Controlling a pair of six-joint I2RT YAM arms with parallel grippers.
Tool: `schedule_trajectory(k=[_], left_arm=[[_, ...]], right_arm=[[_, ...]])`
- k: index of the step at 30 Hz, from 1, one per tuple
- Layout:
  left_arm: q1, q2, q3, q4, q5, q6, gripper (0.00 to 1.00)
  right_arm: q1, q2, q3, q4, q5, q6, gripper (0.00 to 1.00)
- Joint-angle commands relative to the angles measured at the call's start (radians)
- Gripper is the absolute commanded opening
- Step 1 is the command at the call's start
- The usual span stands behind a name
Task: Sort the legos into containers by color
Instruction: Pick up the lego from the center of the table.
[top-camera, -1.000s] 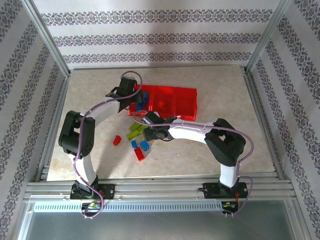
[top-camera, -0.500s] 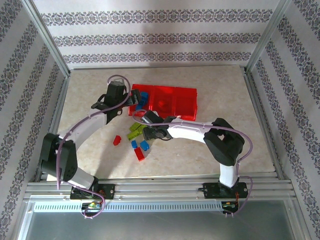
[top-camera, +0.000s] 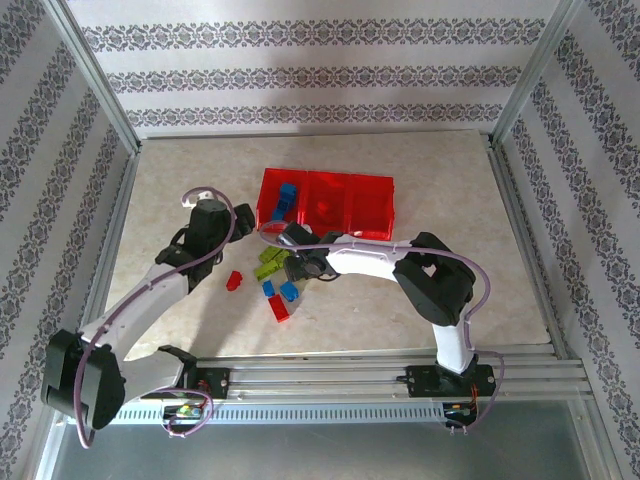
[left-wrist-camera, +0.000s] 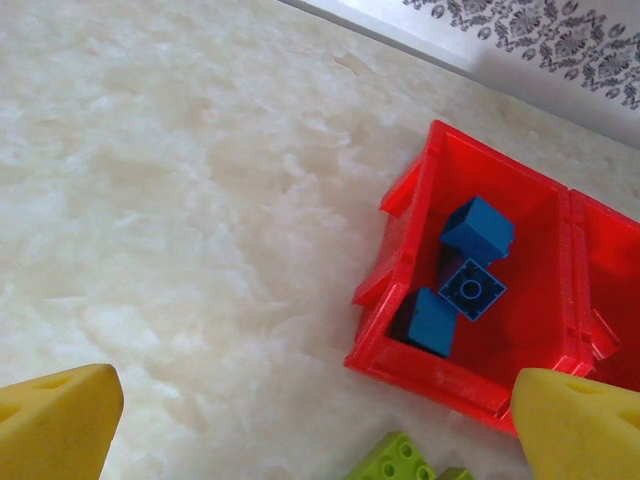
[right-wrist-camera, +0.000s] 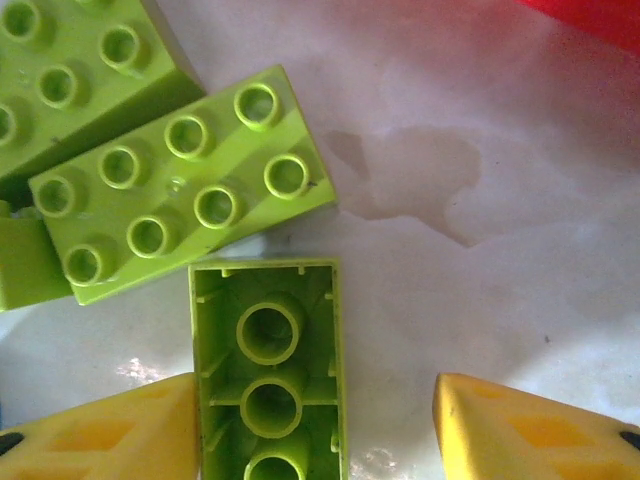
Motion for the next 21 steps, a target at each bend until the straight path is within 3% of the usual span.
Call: schedule_trajectory(k=[1,17,21], left_arm=[[0.015,-0.057,-0.037,-0.026,-0.053,-0.024,1.0],[0.018,-0.109,-0.099,-0.041,-0.06,-0.039,1.0],[0.019,-0.104,-0.099,-0.021,-0.056,-0.041,1.0]], right_arm=[[0.005,0.025,0.037,-0.038,-0.002,0.001,0.58],[-0.025,-0.005,0.018,-0.078,0.009,0.03,0.26],[-0.041,-0.088,-0.026,-0.073,0.035,0.036,0.25]])
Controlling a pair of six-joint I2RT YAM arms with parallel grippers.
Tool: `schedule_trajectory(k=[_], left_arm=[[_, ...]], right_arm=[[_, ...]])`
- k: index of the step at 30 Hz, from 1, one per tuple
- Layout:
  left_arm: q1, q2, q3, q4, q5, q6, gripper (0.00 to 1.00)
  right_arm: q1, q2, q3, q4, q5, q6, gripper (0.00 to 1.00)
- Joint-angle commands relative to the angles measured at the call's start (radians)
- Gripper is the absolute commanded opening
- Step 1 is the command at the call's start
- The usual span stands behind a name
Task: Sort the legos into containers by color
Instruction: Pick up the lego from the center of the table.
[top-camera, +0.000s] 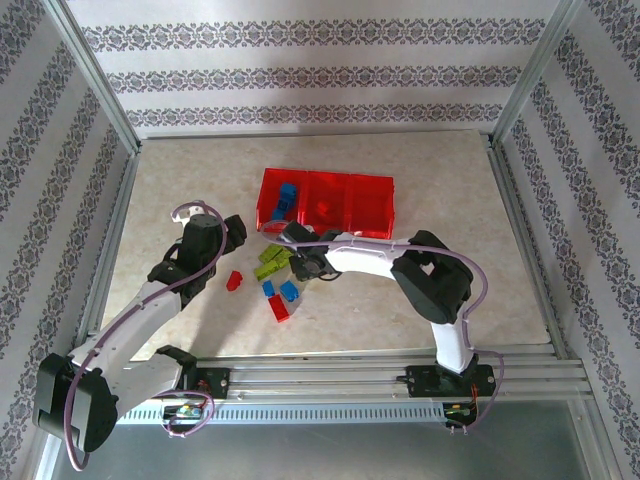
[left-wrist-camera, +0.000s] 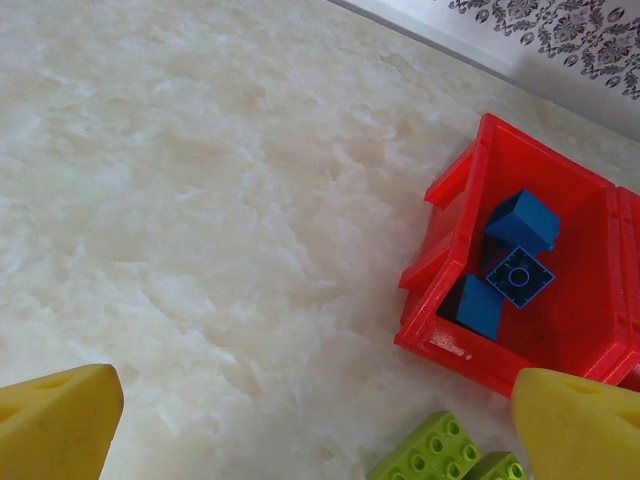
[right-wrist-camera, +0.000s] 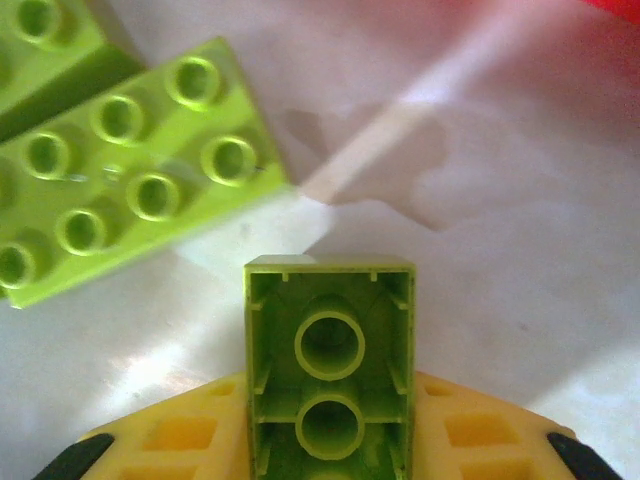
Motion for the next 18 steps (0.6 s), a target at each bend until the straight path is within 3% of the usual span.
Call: schedule_trajectory(k=[1,9,18], left_arm=[[0.018,0.0,-0.009,0.008,-0.007,-0.015,1.0],[0.021,0.03,-0.007,0.03,0.015,-0.019,1.0],[0.025,0.046,-0.011,0.04,0.031,-0.024,1.0]], right_arm=[[-0.02,-0.107,-0.037,-0.026,0.043,0.015,0.25],[-0.097,-0.299,-0.099,-0.046,0.115,-0.006,0.24],[-0.283,-0.342,-0.081,-0.1,0.148,-0.039,0.22]])
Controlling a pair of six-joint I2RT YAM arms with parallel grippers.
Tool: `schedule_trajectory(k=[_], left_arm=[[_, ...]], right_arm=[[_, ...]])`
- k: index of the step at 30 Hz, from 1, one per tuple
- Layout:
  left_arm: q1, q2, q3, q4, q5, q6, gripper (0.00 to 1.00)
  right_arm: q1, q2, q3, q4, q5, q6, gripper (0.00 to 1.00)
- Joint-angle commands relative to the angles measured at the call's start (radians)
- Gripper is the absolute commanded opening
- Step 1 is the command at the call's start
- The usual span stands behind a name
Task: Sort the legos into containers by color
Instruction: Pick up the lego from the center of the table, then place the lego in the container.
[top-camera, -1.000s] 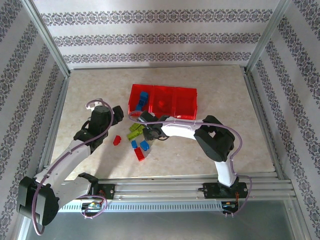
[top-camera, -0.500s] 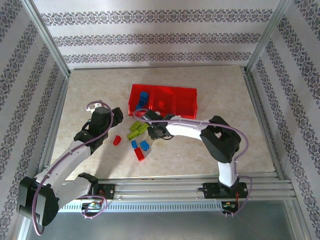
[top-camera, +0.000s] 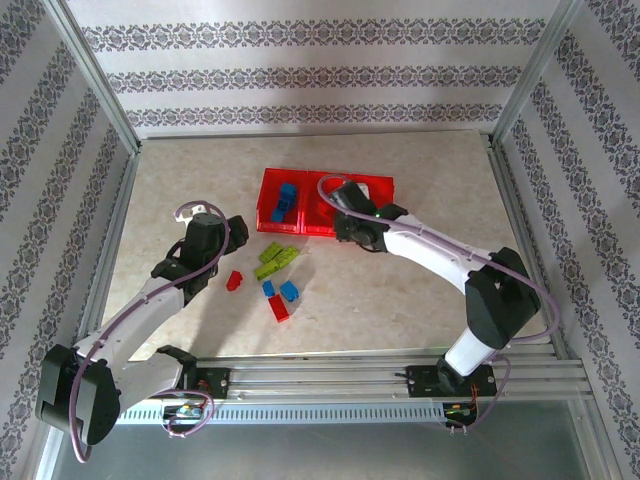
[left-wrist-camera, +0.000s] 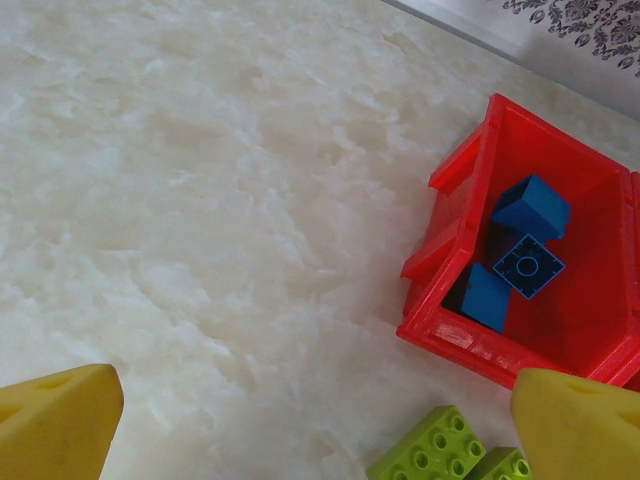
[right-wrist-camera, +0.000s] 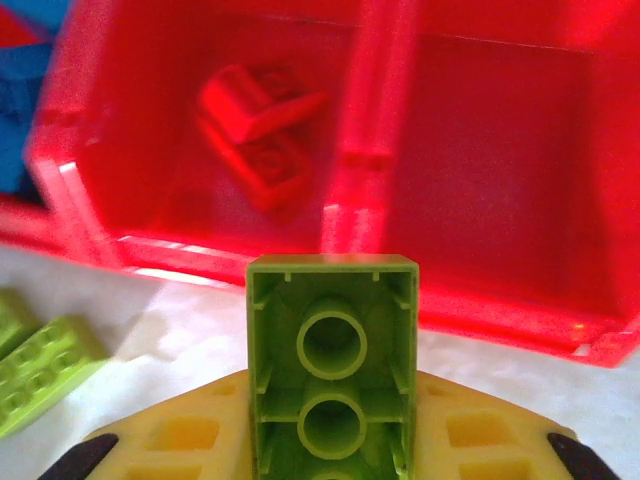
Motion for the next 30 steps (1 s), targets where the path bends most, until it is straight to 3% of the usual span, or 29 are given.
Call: schedule_trajectory(k=[1,8,16,30], left_arm=[[0.019,0.002,-0.011,0.024,0.005,-0.018,1.0],[0.021,0.006,-0.014,0.03,0.012,-0.024,1.0],[0.022,0.003,-0.012,0.017,0.007,-0.019,1.0],[0.027,0.001,-0.013,0.013,0.006,-0.014,1.0]], right_arm=[[-0.056,-0.001,0.002,-0.048,0.033,-0.03,0.22],[-0.144,0.099,0.068,-0.047,0.027,-0.072,0.22],[-0.174,0.233,0.175,-0.043,0.051,-0.116,0.23],[-0.186,0.244,0.189,-0.044,0.044,-0.128,0.41]])
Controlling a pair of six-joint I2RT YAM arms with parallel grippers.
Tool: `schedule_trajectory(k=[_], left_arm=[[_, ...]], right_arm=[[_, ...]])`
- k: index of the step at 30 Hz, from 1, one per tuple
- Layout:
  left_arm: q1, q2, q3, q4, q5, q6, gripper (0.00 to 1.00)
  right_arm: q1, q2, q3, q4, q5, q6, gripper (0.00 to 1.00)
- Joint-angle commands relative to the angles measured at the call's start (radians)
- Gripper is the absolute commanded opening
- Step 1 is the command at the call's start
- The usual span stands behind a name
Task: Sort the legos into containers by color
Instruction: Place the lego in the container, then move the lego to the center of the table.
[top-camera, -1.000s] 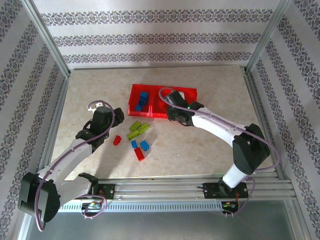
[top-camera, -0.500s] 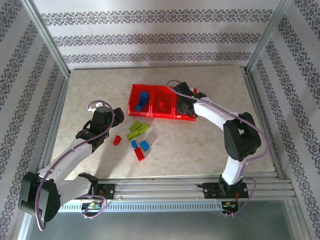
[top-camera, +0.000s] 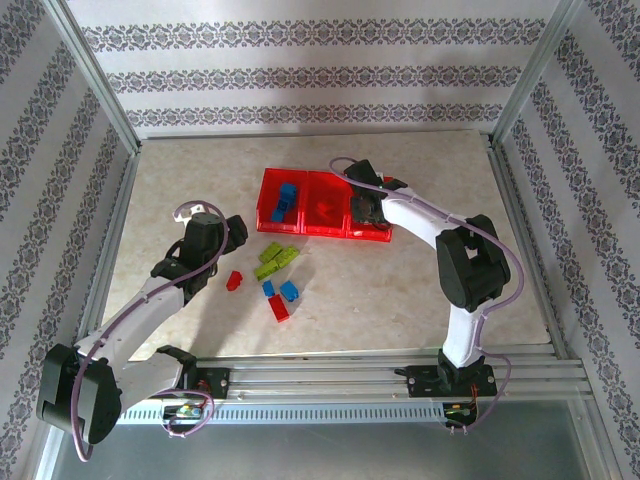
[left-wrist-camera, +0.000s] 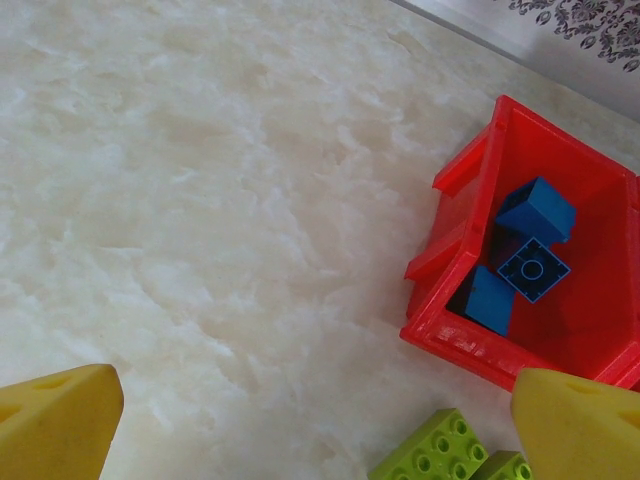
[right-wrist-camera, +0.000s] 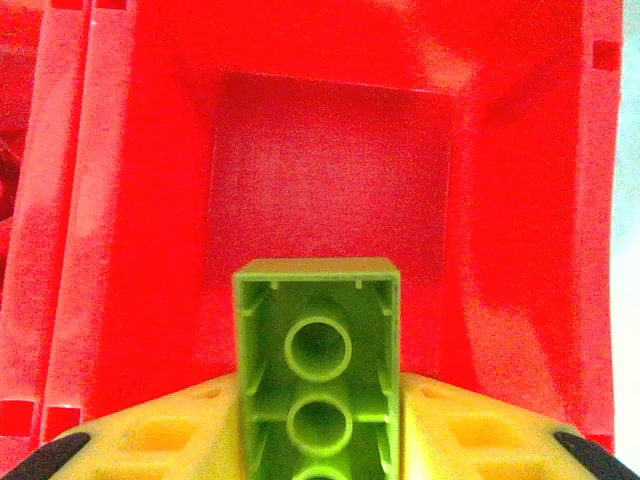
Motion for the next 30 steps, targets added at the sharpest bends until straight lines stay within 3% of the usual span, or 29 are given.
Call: schedule_trajectory(k=[1,10,17,25,27,30], left_arm=[[0.014,-0.005,-0.011,0.009,0.001,-0.007,1.0],[0.017,-0.012,-0.01,0.004,0.004,-0.006,1.0],[0.018,-0.021,-0.016,0.003,-0.007,-0.007,1.0],[0.019,-0.034,-0.026,0.004,-0.033,-0.015,1.0],[0.02,-0.036,-0.028,0.004,-0.037,-0.016,1.0],[0.022,-0.043,-0.031,0.0,-0.047,-0.018,1.0]], right_arm=[[-0.006,-0.029,0.009,-0.012,0.026,-0.012,0.42],[0.008,-0.102,-0.018,-0.016,0.027,-0.012,0.44],[0.099,-0.209,-0.055,-0.044,0.041,0.039,0.49],[0.276,-0.219,-0.059,-0.072,0.028,0.139,0.76],[0.324,-0.191,-0.045,-0.078,0.023,0.172,0.98],[0.383,-0.124,0.002,-0.098,0.019,0.202,0.98]])
